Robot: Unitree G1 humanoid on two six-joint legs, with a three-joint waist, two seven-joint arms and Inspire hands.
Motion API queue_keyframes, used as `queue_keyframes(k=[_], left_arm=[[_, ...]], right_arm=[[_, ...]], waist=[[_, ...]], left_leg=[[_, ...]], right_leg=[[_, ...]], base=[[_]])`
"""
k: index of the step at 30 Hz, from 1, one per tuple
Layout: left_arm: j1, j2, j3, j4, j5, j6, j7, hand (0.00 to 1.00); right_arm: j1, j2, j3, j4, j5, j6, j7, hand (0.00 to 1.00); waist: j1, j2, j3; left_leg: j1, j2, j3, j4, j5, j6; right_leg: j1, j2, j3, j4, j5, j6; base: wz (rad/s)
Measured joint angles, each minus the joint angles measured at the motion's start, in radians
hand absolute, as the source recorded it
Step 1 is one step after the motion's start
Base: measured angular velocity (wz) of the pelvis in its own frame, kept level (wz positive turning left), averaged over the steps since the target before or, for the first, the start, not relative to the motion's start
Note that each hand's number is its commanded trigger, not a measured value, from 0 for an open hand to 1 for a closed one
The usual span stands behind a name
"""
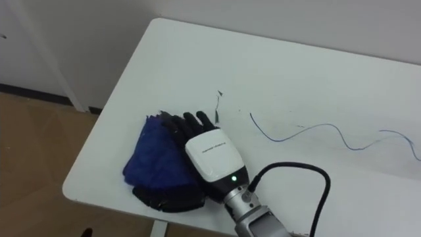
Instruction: Wipe table
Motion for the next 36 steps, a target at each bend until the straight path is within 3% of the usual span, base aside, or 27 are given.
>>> queue_keyframes(k=[4, 5, 6, 10, 13, 28, 36], left_arm=[[-0.001, 0.0, -0.02, 0.0, 0.0, 0.003, -0.002, 0.0], [-0.001, 0.0, -0.026, 0.0, 0.0, 0.005, -0.002, 0.0], [-0.002, 0.0, -0.027, -0.001, 0.0, 0.007, -0.003, 0.0], [-0.001, 0.0, -0.027, -0.004, -0.001, 0.014, -0.005, 0.0], [-0.002, 0.0, -0.027, -0.004, -0.002, 0.015, -0.005, 0.0], [0.004, -0.002, -0.027, -0.008, -0.001, 0.019, -0.001, 0.0], [0.013, -0.002, -0.027, -0.011, -0.003, 0.02, -0.002, 0.0]], right_arm=[[0.015, -0.003, 0.005, 0.009, 0.0, -0.005, 0.01, 0.0], [0.018, -0.002, 0.005, 0.014, 0.001, -0.005, 0.015, 0.46], [0.018, -0.002, 0.005, 0.018, 0.002, -0.005, 0.016, 1.0], [0.018, 0.011, 0.013, 0.06, 0.013, 0.007, 0.02, 1.0], [0.002, 0.034, 0.007, 0.075, 0.014, 0.008, -0.007, 1.0], [-0.029, 0.044, -0.016, 0.077, 0.016, 0.002, -0.078, 1.0], [-0.026, 0.042, -0.035, 0.079, 0.039, -0.034, -0.082, 1.0]], waist=[[-0.001, 0.0, -0.0006], [-0.001, 0.0, -0.0009], [-0.002, 0.0, -0.001], [-0.004, 0.001, -0.0036], [-0.01, 0.002, -0.0111], [-0.025, 0.012, -0.0069], [-0.035, 0.012, -0.0067]], left_leg=[[0.0, 0.0, -0.001, 0.0, 0.0, 0.0], [0.0, 0.0, -0.001, 0.0, 0.0, 0.0], [0.0, 0.0, -0.001, 0.0, 0.0, 0.0], [0.003, 0.0, -0.005, 0.0, 0.0, 0.0], [0.005, 0.0, -0.007, 0.001, 0.0, 0.0], [0.017, -0.001, -0.008, 0.0, 0.0, 0.0], [0.02, -0.002, -0.015, 0.001, 0.0, 0.0]], right_leg=[[0.001, 0.0, -0.004, 0.0, 0.0, 0.0], [0.001, 0.0, -0.005, 0.0, 0.0, 0.0], [0.001, 0.0, -0.006, 0.0, 0.0, 0.0], [0.005, -0.001, -0.006, 0.0, 0.0, 0.0], [0.009, -0.001, -0.006, -0.001, 0.0, 0.0], [0.024, 0.0, -0.006, -0.002, 0.0, 0.0], [0.029, -0.001, -0.005, -0.001, 0.0, 0.0]], base=[[0.0], [0.0], [0.0], [0.0], [0.0], [0.0], [0.02]])
